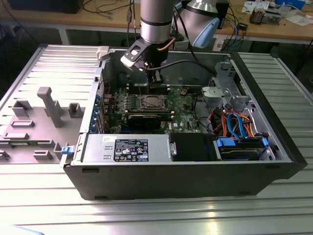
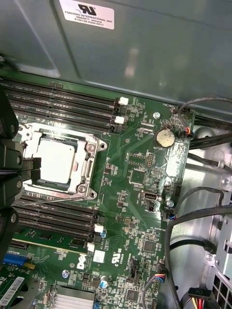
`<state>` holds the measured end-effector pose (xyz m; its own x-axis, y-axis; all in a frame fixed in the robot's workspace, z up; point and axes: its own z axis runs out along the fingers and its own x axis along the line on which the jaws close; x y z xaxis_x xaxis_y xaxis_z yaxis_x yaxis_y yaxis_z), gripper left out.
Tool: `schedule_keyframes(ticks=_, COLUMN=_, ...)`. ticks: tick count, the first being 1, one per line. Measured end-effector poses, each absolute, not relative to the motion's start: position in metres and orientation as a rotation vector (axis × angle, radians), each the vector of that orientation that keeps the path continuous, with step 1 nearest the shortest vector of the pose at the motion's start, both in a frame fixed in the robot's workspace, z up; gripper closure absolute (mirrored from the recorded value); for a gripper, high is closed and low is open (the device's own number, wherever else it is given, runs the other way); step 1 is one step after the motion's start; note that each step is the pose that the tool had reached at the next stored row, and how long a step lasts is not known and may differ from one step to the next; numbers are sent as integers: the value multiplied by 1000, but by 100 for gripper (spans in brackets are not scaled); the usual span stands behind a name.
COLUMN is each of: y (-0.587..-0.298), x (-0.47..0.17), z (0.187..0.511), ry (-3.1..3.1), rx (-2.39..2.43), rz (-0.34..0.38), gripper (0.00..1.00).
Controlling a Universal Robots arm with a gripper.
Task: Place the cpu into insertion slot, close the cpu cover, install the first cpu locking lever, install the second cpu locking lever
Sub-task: 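Install the first cpu locking lever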
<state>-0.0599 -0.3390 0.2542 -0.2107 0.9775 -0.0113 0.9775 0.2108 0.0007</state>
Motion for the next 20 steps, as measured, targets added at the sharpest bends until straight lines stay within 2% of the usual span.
schedule_keyframes(ticks=20, y=-339, x=-60, z=254, ry=2491, rx=1898, rz=-10, gripper=89)
